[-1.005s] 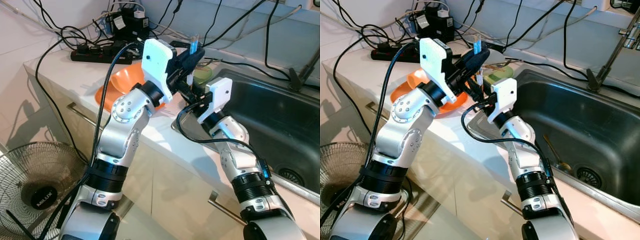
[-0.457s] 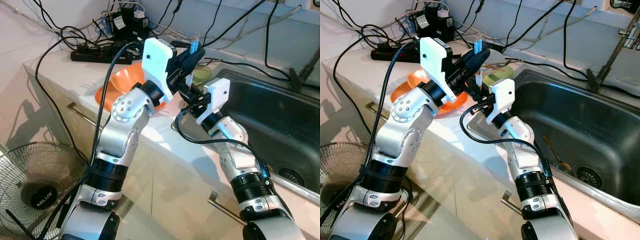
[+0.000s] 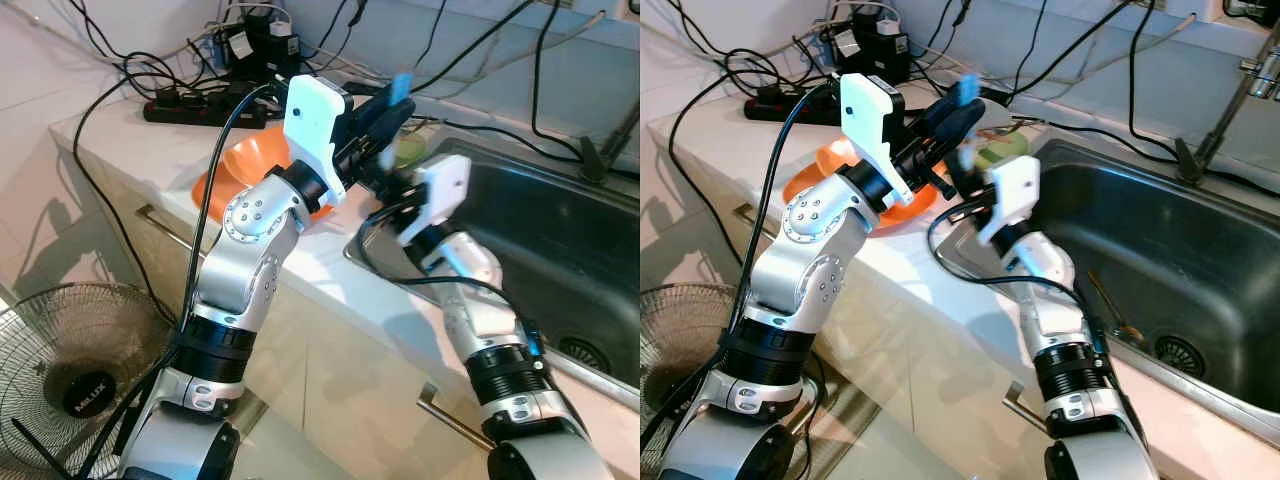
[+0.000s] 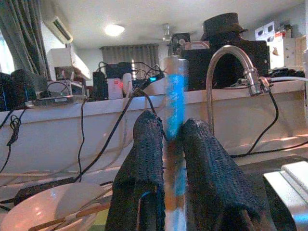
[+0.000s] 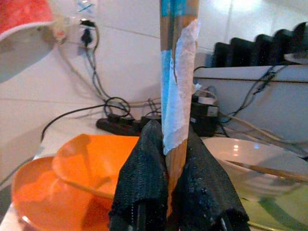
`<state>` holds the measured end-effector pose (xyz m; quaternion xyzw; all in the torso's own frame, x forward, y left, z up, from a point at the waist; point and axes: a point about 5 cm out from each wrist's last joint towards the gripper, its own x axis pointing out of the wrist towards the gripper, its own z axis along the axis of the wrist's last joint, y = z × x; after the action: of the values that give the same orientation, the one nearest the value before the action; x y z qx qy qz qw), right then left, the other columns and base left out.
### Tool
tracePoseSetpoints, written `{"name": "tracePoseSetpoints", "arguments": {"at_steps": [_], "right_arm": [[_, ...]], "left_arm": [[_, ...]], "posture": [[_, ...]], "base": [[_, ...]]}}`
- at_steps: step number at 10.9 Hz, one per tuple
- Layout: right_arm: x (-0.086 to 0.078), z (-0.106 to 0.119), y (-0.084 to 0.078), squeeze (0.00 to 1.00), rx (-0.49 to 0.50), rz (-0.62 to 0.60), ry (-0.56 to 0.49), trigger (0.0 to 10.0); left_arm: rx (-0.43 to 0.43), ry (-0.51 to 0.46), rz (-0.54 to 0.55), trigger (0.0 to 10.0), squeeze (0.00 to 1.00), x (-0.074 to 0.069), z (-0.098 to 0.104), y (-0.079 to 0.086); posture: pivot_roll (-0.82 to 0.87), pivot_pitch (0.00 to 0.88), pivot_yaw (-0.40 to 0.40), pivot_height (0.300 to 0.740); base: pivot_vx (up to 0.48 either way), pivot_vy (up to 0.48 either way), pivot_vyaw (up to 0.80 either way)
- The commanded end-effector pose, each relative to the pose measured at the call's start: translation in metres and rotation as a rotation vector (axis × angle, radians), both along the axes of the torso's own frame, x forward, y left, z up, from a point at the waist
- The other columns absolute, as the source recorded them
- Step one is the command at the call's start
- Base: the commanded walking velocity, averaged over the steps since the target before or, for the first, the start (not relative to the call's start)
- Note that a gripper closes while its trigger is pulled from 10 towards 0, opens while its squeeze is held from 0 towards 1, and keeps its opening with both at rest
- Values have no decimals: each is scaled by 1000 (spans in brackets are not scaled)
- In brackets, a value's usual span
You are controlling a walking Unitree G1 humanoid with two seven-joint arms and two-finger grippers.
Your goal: Kitchen organization
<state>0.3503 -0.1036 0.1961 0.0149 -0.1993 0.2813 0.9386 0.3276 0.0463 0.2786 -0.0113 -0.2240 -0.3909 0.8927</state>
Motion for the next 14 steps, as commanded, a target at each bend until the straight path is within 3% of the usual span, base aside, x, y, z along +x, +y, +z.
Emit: {"name": "tracePoseSetpoints", "arguments": {"at_steps": [1, 3, 5, 6, 7, 8, 10, 12, 14], "right_arm": [[2, 3, -7, 0, 22, -29, -8, 0], [5, 5, -11, 0, 23, -68, -4, 0], [20, 12, -34, 0, 37, -239, 14, 0], [28, 14, -52, 0, 32, -359, 37, 0], [33, 16, -66, 0, 39, -442, 59, 471], [37, 17, -76, 0, 42, -505, 74, 10000], [42, 11, -103, 0, 0, -663, 140, 10000], [42, -2, -119, 0, -35, -743, 211, 10000], [40, -15, -122, 0, -66, -755, 261, 10000]], "left_arm": [[-8, -11, 6, 10000, 1000, -1, 5, 3], [-15, -10, 0, 10000, 1000, -1, 6, 3], [-37, -15, 0, 10000, 1000, -2, 9, 5], [-46, -11, -4, 10000, 0, -3, 8, 6], [-52, 0, -12, 10000, 0, -4, 6, 6], [-47, 10, -30, 10000, 0, -7, 3, 7], [-28, 53, -8, 10000, 0, -9, -10, 13], [6, 116, 16, 10000, 0, -10, -28, 17], [81, 232, -5, 10000, 0, -14, -60, 19]], "posture": [[213, 2, -11, 740], [214, 1, -13, 740], [217, 0, -16, 740], [215, 0, -17, 740], [215, 0, -17, 740], [218, 0, -19, 740], [226, 0, -23, 740], [227, 0, -25, 740], [224, 1, -24, 740]], "base": [[0, 0, 0], [0, 0, 0], [0, 0, 0], [0, 0, 0], [0, 0, 0], [0, 0, 0], [0, 0, 0], [0, 0, 0], [0, 0, 0]]}}
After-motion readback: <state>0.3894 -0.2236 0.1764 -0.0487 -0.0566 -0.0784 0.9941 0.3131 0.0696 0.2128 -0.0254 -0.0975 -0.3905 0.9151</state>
